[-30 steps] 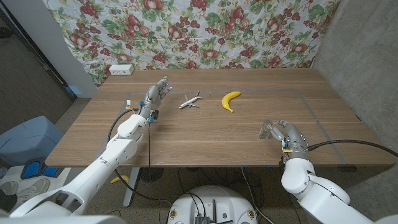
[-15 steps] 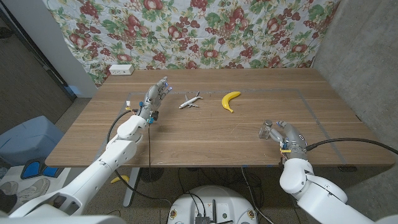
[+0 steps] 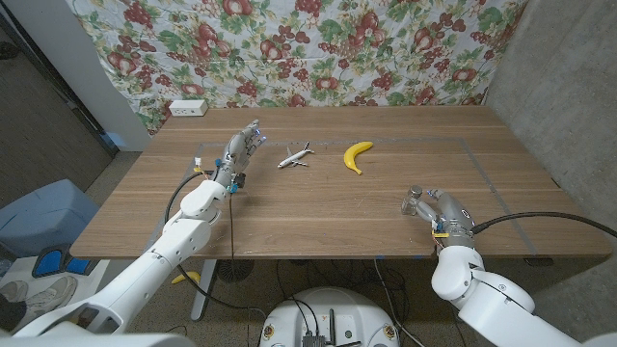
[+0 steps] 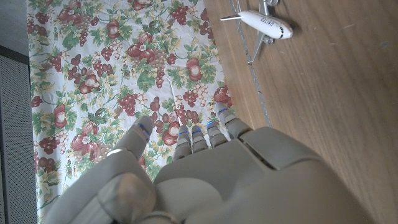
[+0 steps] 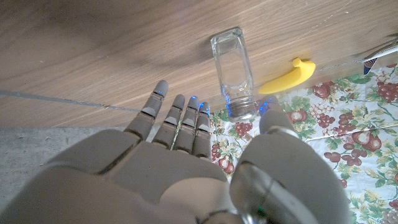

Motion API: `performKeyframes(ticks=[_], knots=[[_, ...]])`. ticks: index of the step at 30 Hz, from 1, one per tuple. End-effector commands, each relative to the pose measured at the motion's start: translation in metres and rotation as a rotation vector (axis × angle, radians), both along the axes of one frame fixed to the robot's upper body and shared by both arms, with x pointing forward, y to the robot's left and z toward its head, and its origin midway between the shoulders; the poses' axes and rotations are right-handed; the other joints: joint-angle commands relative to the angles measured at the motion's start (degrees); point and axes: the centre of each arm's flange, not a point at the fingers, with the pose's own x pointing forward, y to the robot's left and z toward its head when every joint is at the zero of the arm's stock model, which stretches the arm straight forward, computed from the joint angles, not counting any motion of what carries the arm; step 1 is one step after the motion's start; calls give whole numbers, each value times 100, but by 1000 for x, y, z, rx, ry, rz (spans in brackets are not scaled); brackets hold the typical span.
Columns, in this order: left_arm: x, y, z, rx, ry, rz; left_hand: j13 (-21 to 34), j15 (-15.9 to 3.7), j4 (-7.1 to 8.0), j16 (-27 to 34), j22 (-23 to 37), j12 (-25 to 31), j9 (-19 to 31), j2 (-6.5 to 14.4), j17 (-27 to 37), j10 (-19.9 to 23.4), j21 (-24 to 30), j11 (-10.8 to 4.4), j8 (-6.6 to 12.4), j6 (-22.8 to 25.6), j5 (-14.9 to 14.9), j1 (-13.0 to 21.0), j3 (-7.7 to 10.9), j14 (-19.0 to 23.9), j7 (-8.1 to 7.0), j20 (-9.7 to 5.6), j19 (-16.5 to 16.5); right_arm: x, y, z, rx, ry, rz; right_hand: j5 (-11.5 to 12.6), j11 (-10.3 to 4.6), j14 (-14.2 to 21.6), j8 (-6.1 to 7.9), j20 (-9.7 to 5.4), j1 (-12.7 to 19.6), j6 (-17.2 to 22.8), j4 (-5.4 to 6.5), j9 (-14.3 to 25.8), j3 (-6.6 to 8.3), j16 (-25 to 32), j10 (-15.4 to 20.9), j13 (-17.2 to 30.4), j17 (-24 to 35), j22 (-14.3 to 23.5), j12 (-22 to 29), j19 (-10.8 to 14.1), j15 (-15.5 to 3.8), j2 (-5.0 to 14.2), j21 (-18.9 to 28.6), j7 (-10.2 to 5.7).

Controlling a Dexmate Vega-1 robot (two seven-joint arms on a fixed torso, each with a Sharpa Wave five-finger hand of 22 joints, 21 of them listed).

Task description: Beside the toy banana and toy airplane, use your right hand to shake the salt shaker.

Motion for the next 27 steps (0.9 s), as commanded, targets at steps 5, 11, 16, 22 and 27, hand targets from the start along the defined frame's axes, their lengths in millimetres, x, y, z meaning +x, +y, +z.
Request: performKeyframes(ticks=[5,11,16,22,27], knots=[[0,4,-2,-4,-1,-3,20,-170,8,15,22,13,18,220,20,52,5,-25,13,49,35,58,10,33,22,0,63,6,5,-1,-27,37,-17,-5,-4,181,26,-23,123,-21,41,29,-17,141,77,87,64,15,65,28,-149,17,-40,-55],[0,6,-2,-6,-3,-5,20,-174,6,14,22,12,18,221,20,49,5,-27,11,45,35,61,11,30,18,5,64,8,8,-1,-27,46,-11,-7,-14,226,23,-24,125,-40,55,29,-28,176,94,115,86,18,81,59,-157,20,-47,-60],[1,7,-2,-7,-2,-8,20,-177,4,15,22,13,18,219,19,52,5,-13,13,49,35,63,10,33,17,3,63,8,11,0,-42,49,-23,-8,-23,232,27,-23,125,-40,64,30,-37,190,109,134,101,19,94,70,-154,22,-57,-62],[1,9,-3,-6,-2,-7,20,-176,3,15,22,12,18,219,19,50,5,-21,11,45,34,64,9,35,13,1,64,9,14,0,-60,53,-43,-2,-72,259,40,-40,176,-28,51,30,-38,222,196,171,127,21,139,128,-198,25,-63,-90],[1,11,-3,-6,-1,-6,20,-170,4,13,22,11,18,222,20,47,5,-10,12,46,35,65,9,28,17,2,65,10,16,-1,-56,57,-36,5,-85,260,46,-44,221,-23,38,30,-34,233,210,191,139,21,149,148,-206,23,-70,-105]])
